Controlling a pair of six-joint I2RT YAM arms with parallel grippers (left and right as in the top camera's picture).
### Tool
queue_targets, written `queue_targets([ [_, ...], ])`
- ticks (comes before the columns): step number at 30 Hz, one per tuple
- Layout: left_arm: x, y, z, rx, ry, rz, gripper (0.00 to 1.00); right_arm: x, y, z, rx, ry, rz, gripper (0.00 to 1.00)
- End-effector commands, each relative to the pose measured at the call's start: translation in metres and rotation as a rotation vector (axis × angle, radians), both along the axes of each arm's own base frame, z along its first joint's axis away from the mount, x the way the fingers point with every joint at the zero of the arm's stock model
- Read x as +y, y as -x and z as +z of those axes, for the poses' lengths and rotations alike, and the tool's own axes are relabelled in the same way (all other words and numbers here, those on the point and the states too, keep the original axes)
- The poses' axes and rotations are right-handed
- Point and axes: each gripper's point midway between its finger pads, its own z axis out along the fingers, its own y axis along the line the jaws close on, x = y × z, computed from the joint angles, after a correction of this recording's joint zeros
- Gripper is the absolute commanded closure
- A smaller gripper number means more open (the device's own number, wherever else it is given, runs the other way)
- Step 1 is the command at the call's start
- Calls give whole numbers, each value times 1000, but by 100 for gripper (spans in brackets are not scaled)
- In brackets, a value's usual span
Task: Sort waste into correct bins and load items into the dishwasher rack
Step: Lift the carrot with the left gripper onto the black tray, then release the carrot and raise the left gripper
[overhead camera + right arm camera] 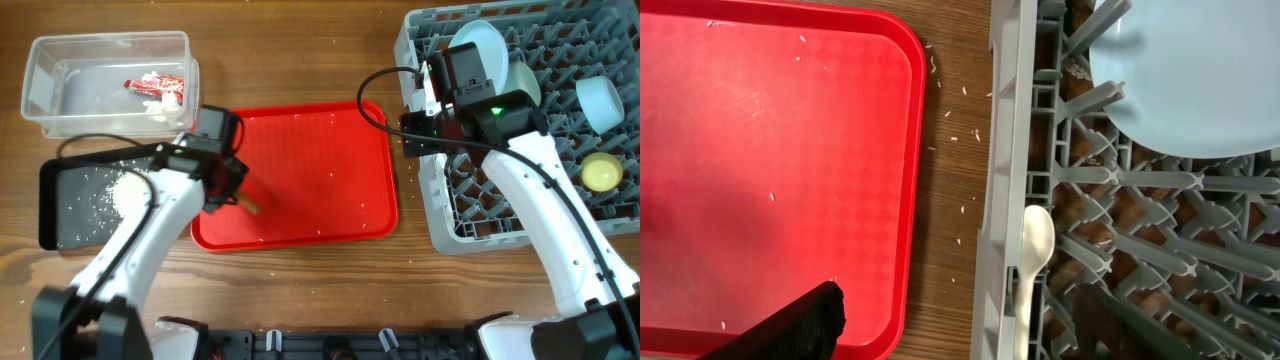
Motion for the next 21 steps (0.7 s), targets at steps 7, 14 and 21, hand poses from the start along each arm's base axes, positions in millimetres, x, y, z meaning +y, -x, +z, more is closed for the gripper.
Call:
queue_targets([
  [7,147,-9,42,-144,-92,373,82,1,2,1,0,-11,8,25],
  [14,231,16,15,-94,-89,639,80,2,2,1,0,-11,8,25],
  [21,246,22,-36,30,-67,683,76,1,2,1,1,-11,8,25],
])
